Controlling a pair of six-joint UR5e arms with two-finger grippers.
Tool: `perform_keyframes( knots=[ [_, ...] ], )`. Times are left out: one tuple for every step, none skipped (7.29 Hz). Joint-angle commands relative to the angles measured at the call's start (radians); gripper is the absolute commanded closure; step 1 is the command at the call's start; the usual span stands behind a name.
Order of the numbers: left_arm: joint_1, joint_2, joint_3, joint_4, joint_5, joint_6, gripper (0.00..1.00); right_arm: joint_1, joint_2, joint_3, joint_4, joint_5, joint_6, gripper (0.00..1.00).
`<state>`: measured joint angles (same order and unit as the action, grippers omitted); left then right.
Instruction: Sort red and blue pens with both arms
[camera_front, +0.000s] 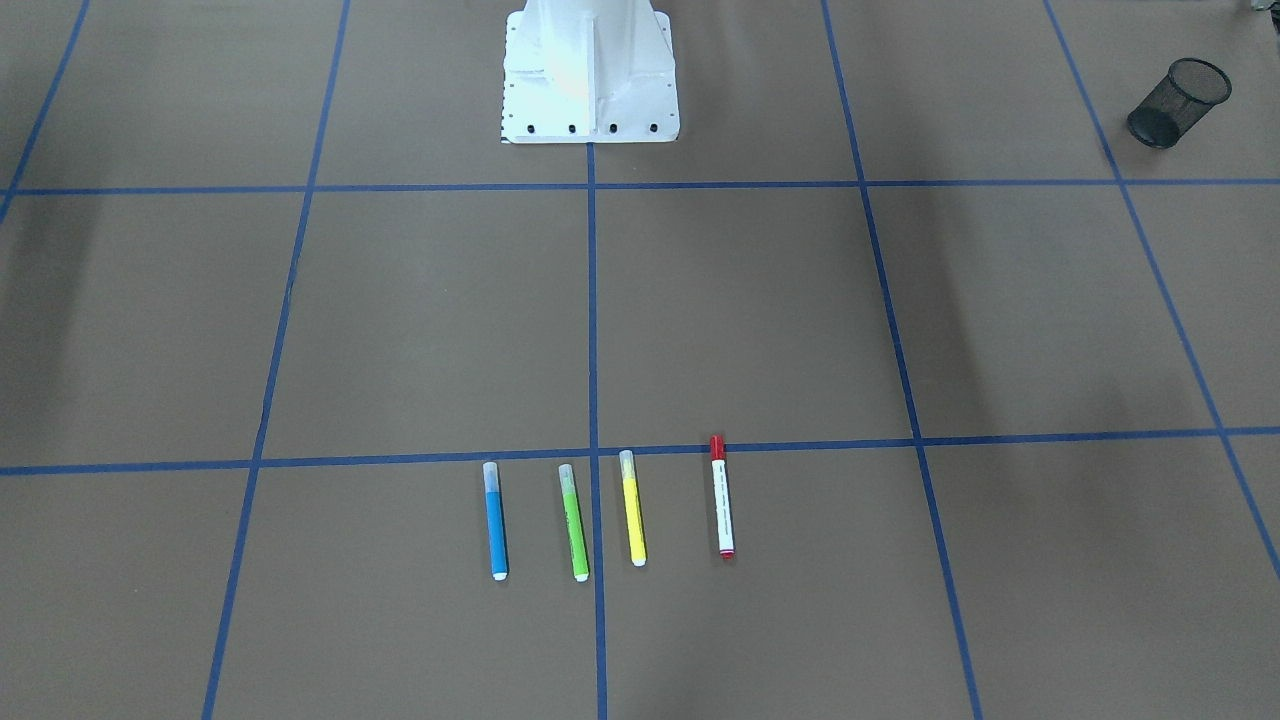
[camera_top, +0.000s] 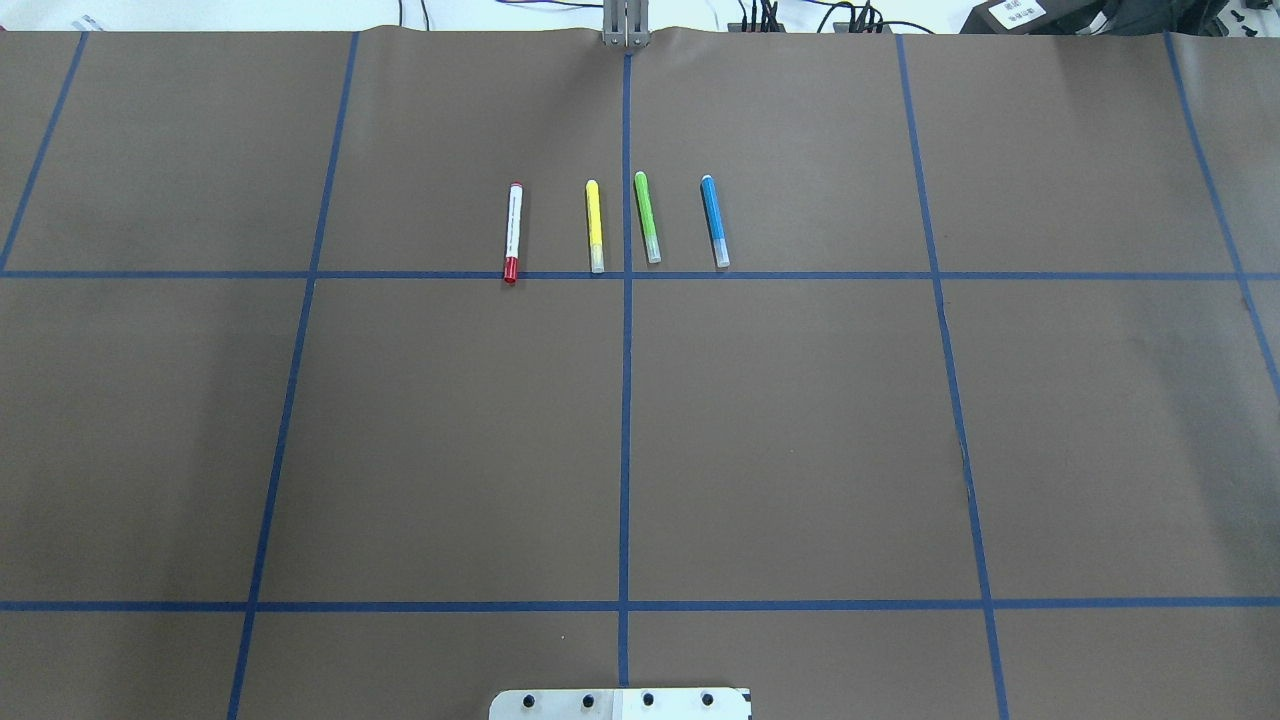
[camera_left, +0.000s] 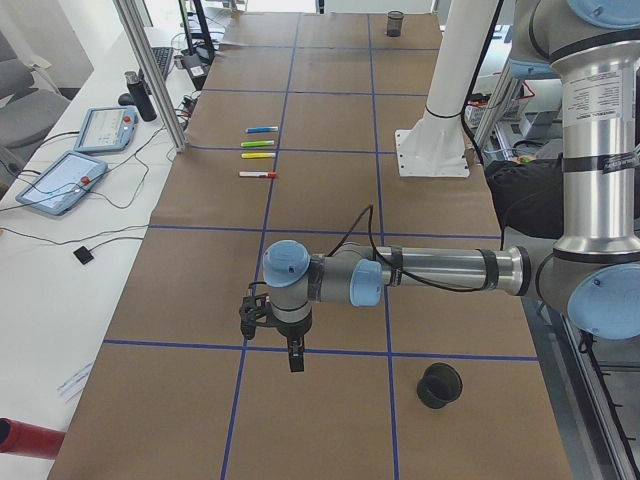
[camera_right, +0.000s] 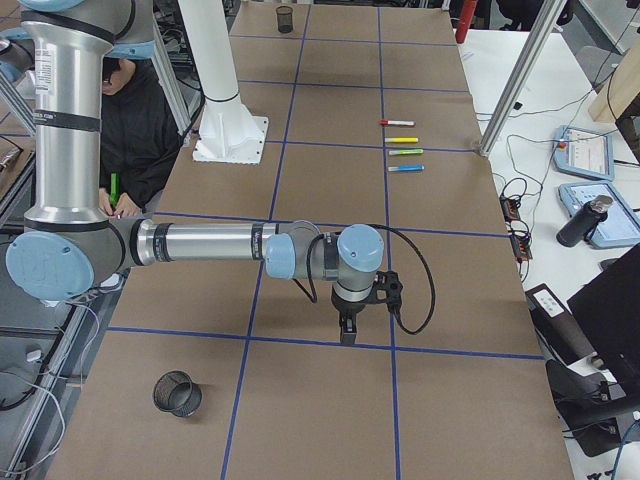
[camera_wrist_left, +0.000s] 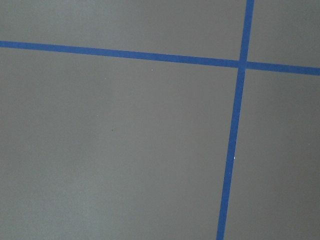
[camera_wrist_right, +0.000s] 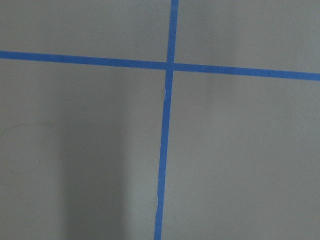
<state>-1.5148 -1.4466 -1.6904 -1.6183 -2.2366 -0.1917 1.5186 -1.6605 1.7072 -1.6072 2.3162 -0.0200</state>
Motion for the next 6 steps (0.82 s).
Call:
perform_keyframes(
  knots=[
    [-0.001,0.000,0.000,0.000,0.000,0.000,0.00,0.002,0.002,0.008,0.001,0.002,0.000,0.00],
    [-0.001,0.000,0.001,-0.002,0.000,0.000,0.00,0.002,0.002,0.009,0.001,0.002,0.000,0.00],
    [-0.001,0.000,0.000,-0.002,-0.001,0.000,0.00,0.002,0.002,0.009,0.003,0.002,-0.001,0.00],
    [0.001,-0.001,0.000,-0.002,-0.012,-0.006,0.00,0.002,-0.001,0.003,0.030,0.002,0.000,0.00],
    [-0.001,-0.001,0.000,-0.011,-0.015,-0.003,0.00,0.002,-0.010,0.002,0.053,0.003,0.000,0.00],
    [-0.001,-0.003,-0.009,-0.014,-0.015,-0.003,0.00,0.002,-0.008,0.002,0.064,0.003,0.002,0.00]
  ],
)
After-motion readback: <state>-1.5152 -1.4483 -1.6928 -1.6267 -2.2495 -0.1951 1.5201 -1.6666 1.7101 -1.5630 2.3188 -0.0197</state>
